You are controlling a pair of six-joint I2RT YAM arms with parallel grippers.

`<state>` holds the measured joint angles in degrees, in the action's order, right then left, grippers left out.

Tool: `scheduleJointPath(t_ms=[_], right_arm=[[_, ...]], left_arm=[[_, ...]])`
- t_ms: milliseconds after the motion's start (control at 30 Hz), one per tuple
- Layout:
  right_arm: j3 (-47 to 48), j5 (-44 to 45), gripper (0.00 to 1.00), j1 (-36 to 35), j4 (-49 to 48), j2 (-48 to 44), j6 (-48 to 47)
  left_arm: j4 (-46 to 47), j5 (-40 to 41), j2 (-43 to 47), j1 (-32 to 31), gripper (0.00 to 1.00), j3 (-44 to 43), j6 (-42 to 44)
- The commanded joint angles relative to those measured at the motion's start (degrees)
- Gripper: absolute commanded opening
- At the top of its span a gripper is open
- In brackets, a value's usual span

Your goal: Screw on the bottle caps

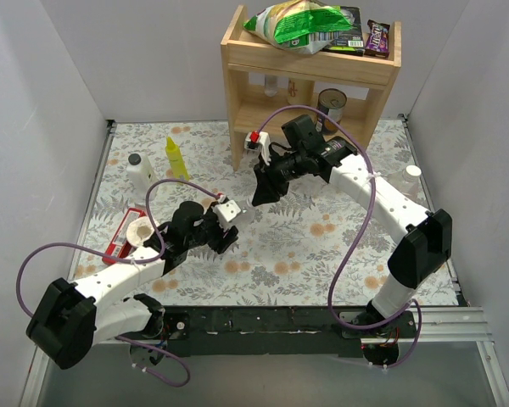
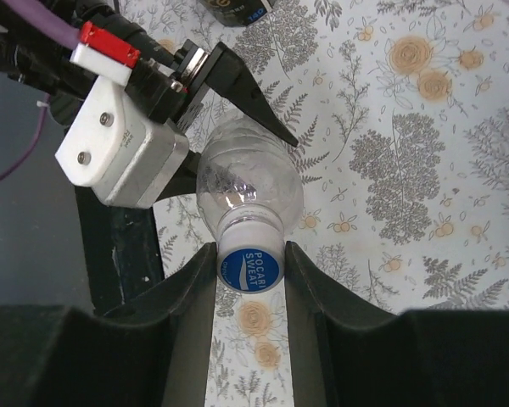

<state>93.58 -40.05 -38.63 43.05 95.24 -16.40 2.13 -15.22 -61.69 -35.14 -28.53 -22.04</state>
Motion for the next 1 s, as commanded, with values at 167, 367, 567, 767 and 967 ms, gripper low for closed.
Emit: scheduleJointPath(t_ms=[167,367,567,767,967], right_arm=[[0.65,-4.77,0.11,-1.88,5.91,2.49,9.64],[-0.94,-0.65,0.11,-1.80,6.52,1.79,9.90],[0.11,1.91,0.10,-1.71,8.10,2.05,9.81],[-0.24,1.03,0.20,-1.71,8.11,2.41,9.55],[1.78,3.58,0.24,-1.71,8.02,2.49,8.85]], left_arm=[[12.55,2.30,1.75,-0.28,0.00,-4.43,3.14],[13.07,2.31,1.57,-0.28,0.00,-3.20,4.55],[14.04,7.39,1.49,-0.99,0.00,-1.18,6.40],[12.90,8.64,0.26,-0.99,0.00,-1.61,6.40],[10.35,7.05,-0.88,-0.99,0.00,-1.26,3.06]])
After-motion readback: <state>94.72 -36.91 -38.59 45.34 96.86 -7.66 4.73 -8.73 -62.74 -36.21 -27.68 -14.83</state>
